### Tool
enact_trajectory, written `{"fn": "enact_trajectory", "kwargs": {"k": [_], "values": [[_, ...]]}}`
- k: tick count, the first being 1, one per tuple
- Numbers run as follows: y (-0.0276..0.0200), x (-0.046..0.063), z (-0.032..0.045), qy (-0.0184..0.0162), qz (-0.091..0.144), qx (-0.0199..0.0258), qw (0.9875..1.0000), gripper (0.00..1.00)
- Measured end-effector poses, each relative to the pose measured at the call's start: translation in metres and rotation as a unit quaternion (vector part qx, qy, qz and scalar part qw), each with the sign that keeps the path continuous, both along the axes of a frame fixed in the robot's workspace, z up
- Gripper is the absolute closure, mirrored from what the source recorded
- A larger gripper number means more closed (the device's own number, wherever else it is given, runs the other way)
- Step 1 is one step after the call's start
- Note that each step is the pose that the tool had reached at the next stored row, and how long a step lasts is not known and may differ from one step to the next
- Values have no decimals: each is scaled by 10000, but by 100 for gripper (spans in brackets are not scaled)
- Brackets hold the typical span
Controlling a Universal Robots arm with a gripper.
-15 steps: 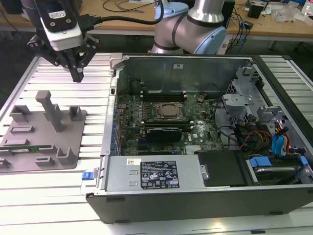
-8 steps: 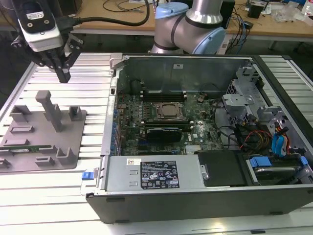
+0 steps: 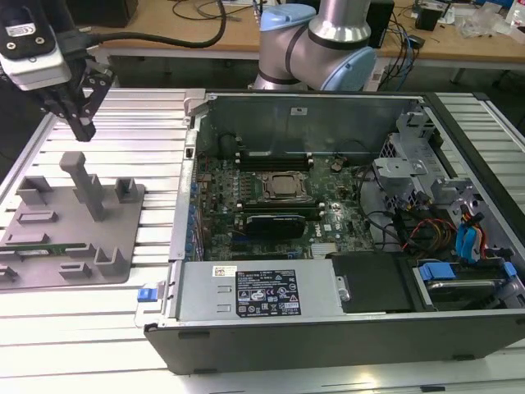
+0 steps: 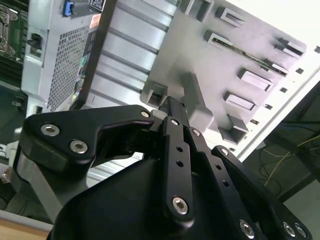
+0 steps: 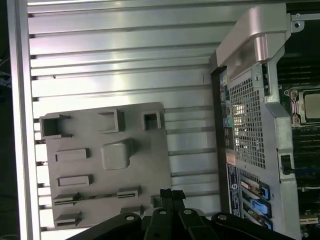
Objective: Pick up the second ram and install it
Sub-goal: 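Reach for the second ram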
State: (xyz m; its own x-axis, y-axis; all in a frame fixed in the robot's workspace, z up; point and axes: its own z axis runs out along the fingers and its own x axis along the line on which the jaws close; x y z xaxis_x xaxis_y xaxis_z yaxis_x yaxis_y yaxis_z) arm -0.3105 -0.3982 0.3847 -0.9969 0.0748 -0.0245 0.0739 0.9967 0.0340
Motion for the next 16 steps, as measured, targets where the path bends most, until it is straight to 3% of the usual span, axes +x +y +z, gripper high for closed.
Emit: {"fn": "enact_trajectory", "kwargs": {"k": [1, 7, 16], "values": [[0, -26, -8, 1, 0, 0, 10000, 92], [0, -415, -90, 0, -1, -3, 10000, 92], [0, -746, -137, 0, 0, -3, 10000, 92]]}}
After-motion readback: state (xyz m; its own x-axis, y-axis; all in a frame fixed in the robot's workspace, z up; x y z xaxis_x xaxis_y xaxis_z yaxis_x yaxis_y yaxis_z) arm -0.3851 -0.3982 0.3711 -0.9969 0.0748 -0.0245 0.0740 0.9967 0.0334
